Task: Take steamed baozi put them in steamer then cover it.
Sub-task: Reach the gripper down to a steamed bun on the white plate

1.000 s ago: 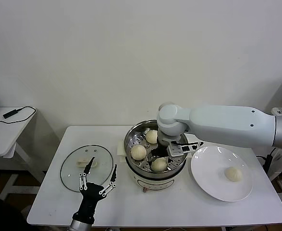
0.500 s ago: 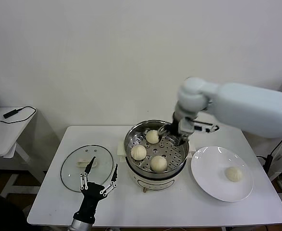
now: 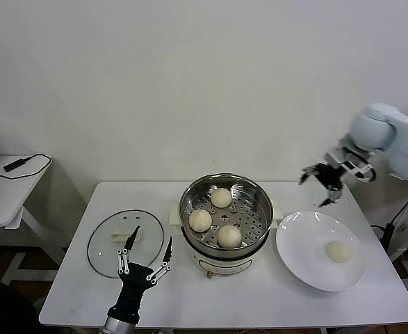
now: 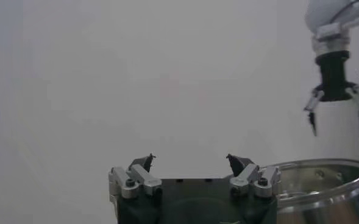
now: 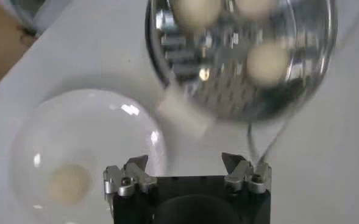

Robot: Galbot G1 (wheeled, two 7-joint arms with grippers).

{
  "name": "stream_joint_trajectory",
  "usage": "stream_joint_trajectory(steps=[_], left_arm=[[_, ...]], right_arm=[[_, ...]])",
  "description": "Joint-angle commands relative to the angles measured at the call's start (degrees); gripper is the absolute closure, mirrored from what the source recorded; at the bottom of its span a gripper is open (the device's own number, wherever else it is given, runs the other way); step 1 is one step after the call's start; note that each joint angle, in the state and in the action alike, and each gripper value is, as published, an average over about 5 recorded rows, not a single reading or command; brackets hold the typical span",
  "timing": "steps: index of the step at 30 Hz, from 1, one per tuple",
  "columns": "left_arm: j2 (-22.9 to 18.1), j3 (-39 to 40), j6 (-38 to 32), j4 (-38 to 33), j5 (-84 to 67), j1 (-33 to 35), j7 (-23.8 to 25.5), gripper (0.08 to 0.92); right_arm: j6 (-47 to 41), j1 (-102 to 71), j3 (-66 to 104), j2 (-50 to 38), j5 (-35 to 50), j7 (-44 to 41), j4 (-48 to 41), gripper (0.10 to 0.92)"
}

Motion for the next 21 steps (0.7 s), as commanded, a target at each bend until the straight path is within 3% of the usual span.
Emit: stream_joint_trajectory(steps=[1, 21], left_arm=[[-0.14, -0.36, 0.22, -0.23, 0.13, 0.43, -0.11, 0.177], [-0.29, -1.19, 0.15, 0.44, 0.23, 0.59, -0.09, 0.177]], right_arm=[[-4.29, -17.59, 8.26, -4.98, -1.62, 1.0, -11.12, 0.203], [-4.21, -29.9, 16.21, 1.65, -5.07, 5.46, -16.22, 0.203]])
